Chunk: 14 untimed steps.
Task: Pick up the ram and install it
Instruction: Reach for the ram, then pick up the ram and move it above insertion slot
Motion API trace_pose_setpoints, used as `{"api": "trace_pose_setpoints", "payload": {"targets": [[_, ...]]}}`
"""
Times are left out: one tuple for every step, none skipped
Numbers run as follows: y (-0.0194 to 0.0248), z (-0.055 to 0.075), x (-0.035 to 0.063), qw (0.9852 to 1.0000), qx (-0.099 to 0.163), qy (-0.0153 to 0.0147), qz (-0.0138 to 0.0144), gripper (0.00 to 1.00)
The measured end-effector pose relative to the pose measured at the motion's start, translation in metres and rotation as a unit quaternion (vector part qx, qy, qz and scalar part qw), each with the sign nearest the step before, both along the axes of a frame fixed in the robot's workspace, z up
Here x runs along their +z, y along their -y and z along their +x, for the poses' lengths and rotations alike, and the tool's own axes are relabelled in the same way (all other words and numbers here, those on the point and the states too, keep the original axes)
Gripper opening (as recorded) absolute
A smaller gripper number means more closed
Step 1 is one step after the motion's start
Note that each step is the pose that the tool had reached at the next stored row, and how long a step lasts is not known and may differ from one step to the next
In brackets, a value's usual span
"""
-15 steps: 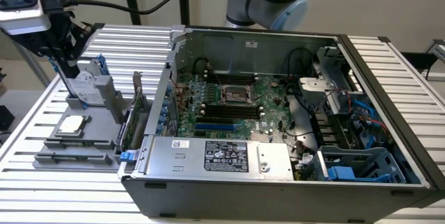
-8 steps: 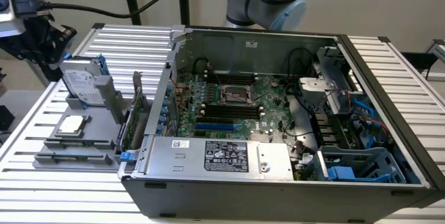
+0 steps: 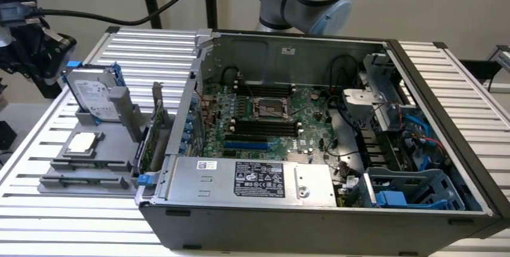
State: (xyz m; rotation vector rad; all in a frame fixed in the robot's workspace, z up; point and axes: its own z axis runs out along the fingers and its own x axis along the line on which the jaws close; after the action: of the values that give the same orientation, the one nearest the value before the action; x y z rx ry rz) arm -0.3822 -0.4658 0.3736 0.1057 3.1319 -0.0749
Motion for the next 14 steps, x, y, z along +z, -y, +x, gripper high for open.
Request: {"api": "trace_pose_setpoints", "payload": {"targets": [[0.0011,0.0001,0.0000,1.0000,0.000,-0.0017,0.0000,0.11],[0.0021,0.0003,-0.0001,1.0000,0.001,-0.0035,0.0001,0.11],[0.0029,0.0006,-0.0002,1.0000,0.001,-0.0052,0.0002,0.11],[0.0037,0.0009,-0.0002,1.0000,0.001,-0.0067,0.0002,0.11],[0.0044,0.0014,-0.0001,1.0000,0.001,-0.0081,0.0002,0.11],[0.0052,0.0020,0.0000,1.0000,0.002,-0.0091,0.0002,0.11],[0.0060,0.0025,0.0000,1.0000,0.002,-0.0094,0.0003,0.11],[0.0068,0.0029,0.0000,1.0000,0.002,-0.0095,0.0006,0.11],[0.0073,0.0031,-0.0001,1.0000,0.003,-0.0095,0.0008,0.11],[0.0073,0.0031,-0.0001,1.0000,0.003,-0.0095,0.0008,0.11],[0.0073,0.0031,-0.0001,1.0000,0.003,-0.0094,0.0009,0.11],[0.0073,0.0031,-0.0001,1.0000,0.003,-0.0094,0.0009,0.11],[0.0074,0.0031,-0.0001,1.0000,0.003,-0.0094,0.0009,0.11],[0.0074,0.0031,-0.0001,1.0000,0.003,-0.0095,0.0009,0.11]]}}
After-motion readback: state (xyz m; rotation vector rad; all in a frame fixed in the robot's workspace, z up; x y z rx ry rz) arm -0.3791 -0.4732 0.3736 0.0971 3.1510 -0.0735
